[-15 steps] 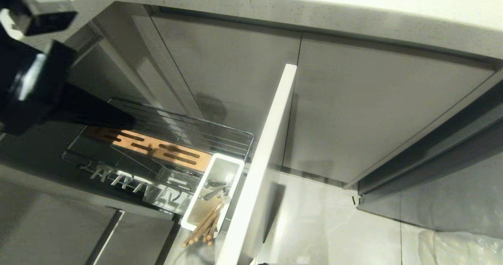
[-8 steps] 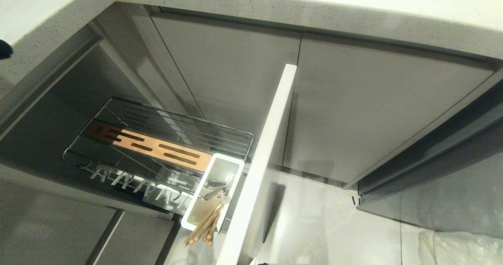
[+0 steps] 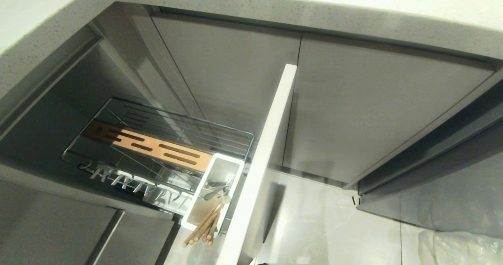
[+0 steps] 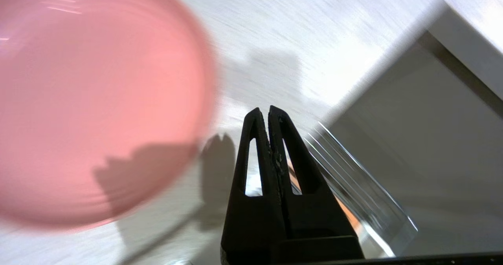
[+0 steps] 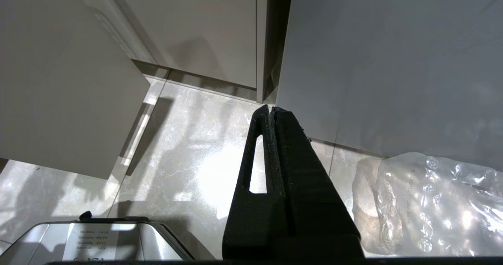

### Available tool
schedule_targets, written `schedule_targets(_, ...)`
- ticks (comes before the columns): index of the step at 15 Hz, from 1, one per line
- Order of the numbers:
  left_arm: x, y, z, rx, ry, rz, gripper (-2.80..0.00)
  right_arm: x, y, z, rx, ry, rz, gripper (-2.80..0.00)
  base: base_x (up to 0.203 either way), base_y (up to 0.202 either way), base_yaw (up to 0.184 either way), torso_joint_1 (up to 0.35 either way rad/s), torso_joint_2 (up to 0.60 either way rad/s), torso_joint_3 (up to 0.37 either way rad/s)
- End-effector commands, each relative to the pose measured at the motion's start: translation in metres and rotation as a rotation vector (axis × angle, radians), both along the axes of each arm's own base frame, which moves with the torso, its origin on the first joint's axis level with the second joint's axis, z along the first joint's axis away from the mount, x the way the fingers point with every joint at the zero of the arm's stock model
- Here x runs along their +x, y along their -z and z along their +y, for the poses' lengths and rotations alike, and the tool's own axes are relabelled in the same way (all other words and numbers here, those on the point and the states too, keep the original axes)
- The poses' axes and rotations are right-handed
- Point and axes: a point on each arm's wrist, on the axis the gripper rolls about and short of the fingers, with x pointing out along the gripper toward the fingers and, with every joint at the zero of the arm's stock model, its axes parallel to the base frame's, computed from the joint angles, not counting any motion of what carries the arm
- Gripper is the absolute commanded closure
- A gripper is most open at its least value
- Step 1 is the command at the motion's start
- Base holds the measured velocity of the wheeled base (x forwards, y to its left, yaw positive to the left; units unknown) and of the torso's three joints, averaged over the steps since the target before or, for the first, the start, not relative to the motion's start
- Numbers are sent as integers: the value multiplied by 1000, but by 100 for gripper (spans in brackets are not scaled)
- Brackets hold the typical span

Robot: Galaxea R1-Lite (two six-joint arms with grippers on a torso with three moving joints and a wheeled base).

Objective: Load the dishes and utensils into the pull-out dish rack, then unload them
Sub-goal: Pick up the bowl and place it in the cupboard

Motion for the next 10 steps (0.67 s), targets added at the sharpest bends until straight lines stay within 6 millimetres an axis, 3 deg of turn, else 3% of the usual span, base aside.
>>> schedule_targets(1,-17,-1,-3,17,-112,-33,0,0,0,0,0,0,0,0,0,0,0,0,0,0)
schedule_targets(6,-32,-3,-5,72,-454,-66,0,0,0,0,0,0,0,0,0,0,0,0,0,0)
schedule_targets(10,-28,8,13,28,-711,0,0,0,0,0,0,0,0,0,0,0,0,0,0,0)
